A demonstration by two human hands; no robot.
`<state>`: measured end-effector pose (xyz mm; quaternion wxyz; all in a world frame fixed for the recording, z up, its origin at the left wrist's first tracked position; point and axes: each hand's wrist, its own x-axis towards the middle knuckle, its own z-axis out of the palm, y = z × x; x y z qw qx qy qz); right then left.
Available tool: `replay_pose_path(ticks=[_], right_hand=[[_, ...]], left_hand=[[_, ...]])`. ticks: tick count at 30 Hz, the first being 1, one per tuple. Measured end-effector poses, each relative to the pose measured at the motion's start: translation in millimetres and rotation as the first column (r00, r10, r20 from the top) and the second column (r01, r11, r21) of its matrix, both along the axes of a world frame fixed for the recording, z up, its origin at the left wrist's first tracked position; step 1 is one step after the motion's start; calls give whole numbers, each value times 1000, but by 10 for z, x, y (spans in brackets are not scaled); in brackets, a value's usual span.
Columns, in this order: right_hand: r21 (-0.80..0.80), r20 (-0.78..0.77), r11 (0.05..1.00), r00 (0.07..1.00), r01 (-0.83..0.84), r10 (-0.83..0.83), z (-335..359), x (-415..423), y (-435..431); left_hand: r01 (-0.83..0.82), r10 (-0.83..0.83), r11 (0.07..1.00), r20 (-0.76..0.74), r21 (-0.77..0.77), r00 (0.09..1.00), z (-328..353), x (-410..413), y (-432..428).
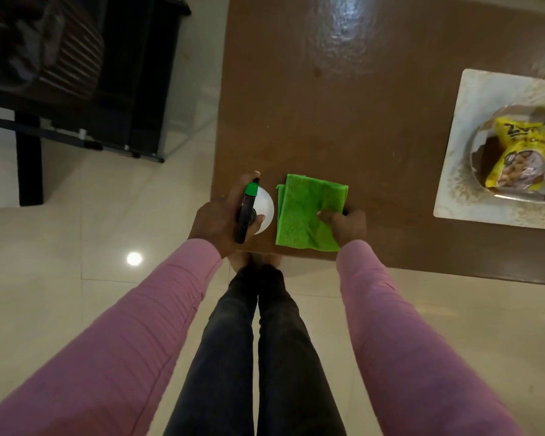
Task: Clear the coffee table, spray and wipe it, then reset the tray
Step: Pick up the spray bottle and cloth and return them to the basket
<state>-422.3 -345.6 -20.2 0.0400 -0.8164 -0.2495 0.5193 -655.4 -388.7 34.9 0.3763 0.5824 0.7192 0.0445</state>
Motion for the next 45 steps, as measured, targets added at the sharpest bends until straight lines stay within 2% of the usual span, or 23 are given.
replay_pose_path(ticks=[5, 11, 18, 25, 34, 37, 45], right_hand=[[11, -76, 1000, 997, -2, 3, 251, -88, 20], [77, -174, 997, 985, -7, 20, 1057, -284, 52], [118, -185, 990, 978, -72, 93, 1910, -719, -6], [168, -205, 983, 972, -77, 111, 2279, -1485, -4], [205, -151, 975, 981, -90, 122, 2430, -2914, -3], [227, -180, 973, 980, -44, 87, 2455, -3349, 47], [206, -259, 977, 960, -48, 102, 2416, -4200, 354]], left_hand=[[-55, 56, 998, 57, -10, 997, 191, 48, -5], [-183, 188, 978, 43, -100, 981, 702, -119, -119], [-365, 367, 930, 92, -39, 926, 1431, -548, -333], [-494, 487, 869, 207, -17, 849, 1772, -1271, -437], [-467, 451, 884, 243, 9, 859, 1987, -2659, -362], [-443, 420, 896, 261, 31, 869, 2000, -3118, -274], [-431, 399, 899, 264, 74, 878, 1935, -4032, 221]])
